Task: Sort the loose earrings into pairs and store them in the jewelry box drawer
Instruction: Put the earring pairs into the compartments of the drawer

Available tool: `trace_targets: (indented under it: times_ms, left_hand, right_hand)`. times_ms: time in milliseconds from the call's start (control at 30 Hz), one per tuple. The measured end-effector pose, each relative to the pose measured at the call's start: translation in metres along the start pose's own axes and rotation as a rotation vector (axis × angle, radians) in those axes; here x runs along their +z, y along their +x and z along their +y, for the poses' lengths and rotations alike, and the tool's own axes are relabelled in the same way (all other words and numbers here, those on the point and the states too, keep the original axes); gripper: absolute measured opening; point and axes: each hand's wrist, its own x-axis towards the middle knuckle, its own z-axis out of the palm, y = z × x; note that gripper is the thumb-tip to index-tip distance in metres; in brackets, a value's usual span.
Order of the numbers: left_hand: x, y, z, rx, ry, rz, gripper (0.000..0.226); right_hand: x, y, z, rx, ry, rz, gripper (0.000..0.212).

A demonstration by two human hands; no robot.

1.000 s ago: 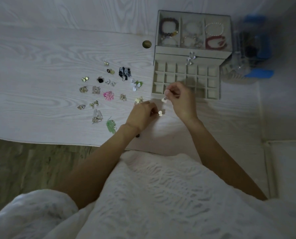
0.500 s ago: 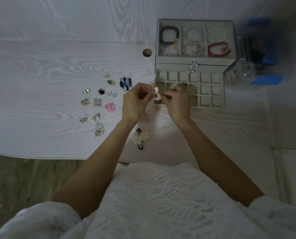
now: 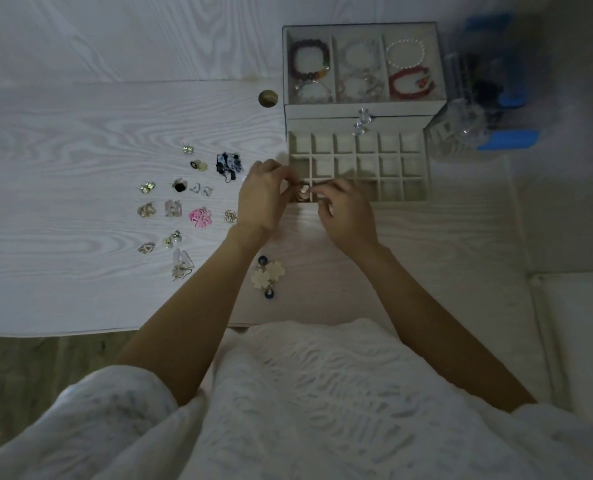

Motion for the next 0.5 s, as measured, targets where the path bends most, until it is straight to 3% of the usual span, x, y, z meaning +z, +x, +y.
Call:
trace_targets:
  times_ms: [233, 333, 500]
  left_hand:
    - [-0.015, -0.015, -0.006, 0.101, -0.03, -0.007, 0.016]
    - [-0.036, -0.04, -0.011, 0.04, -0.093, 0.043, 0.017]
    - [-0.04, -0.072, -0.027, -0.131, -0.002, -0.054, 0.027]
  right_hand:
    - [0.001, -0.002, -0.006, -0.128, -0.131, 0.041, 0.023]
    - [-0.002, -0.008, -0.014, -0.21, -0.088, 0.059, 0.019]
    - [0.016, -0.021, -0.034, -0.247, -0.03, -0.203, 0.023]
